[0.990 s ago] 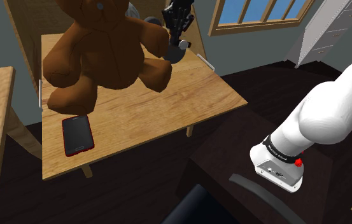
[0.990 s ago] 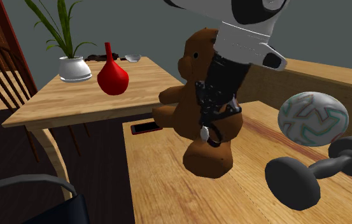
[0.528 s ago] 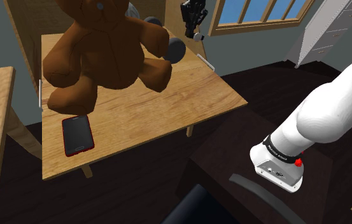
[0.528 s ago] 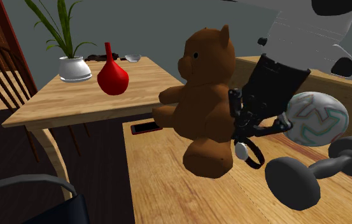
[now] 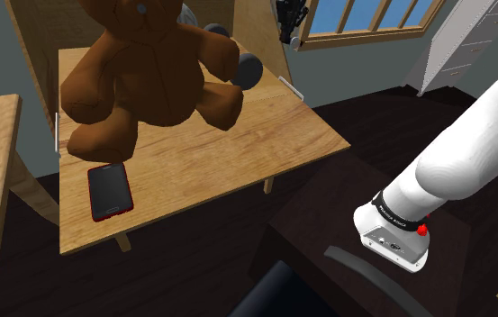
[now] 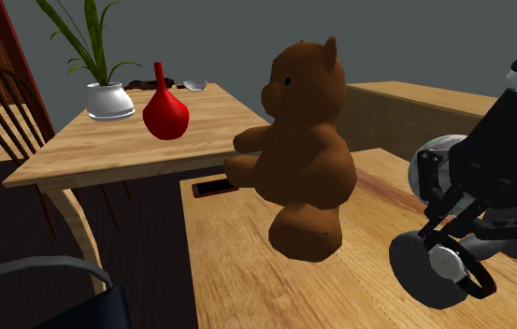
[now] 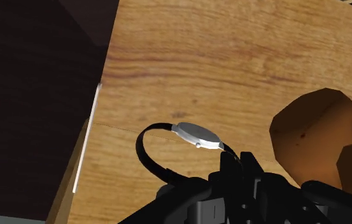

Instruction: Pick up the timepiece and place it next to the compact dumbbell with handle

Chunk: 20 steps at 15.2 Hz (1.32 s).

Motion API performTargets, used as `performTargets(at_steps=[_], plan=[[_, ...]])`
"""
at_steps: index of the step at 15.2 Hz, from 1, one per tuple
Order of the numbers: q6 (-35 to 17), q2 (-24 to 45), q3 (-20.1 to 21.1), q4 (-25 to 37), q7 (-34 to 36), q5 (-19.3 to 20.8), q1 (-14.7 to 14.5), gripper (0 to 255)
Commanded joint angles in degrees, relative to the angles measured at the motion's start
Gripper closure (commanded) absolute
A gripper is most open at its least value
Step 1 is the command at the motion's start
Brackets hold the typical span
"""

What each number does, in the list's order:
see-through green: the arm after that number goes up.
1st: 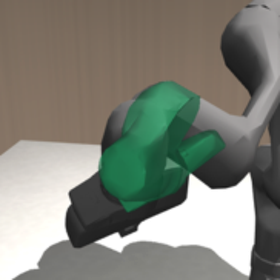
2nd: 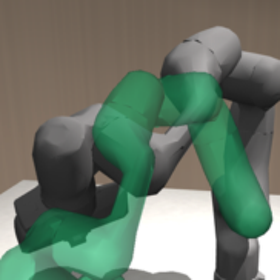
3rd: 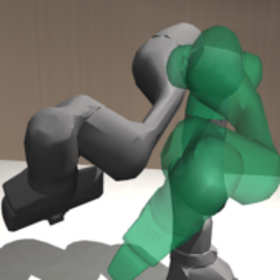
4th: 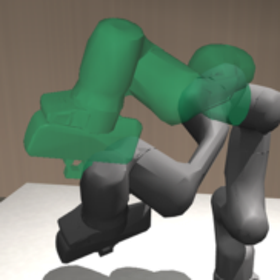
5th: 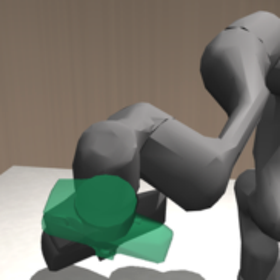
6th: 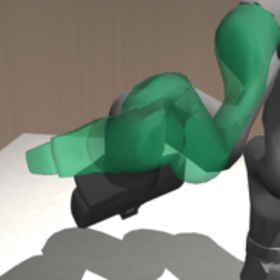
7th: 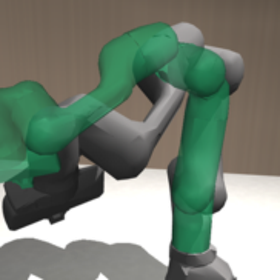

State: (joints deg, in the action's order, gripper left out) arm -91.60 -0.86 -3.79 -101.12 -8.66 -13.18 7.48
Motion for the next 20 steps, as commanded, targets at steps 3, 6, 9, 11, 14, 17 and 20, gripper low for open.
performTargets(at_steps=[3, 6, 9, 11, 14, 17, 20], plan=[[0.30, 1.65, -1.53, 1.25, -3.10, 0.35, 1.51, 255], [-1.95, 1.65, -1.50, -1.05, -3.54, 0.31, 1.46, 255], [-4.18, 1.75, -1.46, -3.21, -3.97, 0.25, 1.42, 255], [-5.65, 1.89, -1.44, -4.58, -4.27, 0.19, 1.40, 255], [-7.84, 2.17, -1.40, -6.53, -4.72, 0.08, 1.36, 255], [-10.01, 2.57, -1.37, -8.35, -5.18, -0.06, 1.33, 255], [-12.17, 3.07, -1.34, -10.06, -5.66, -0.23, 1.30, 255]])
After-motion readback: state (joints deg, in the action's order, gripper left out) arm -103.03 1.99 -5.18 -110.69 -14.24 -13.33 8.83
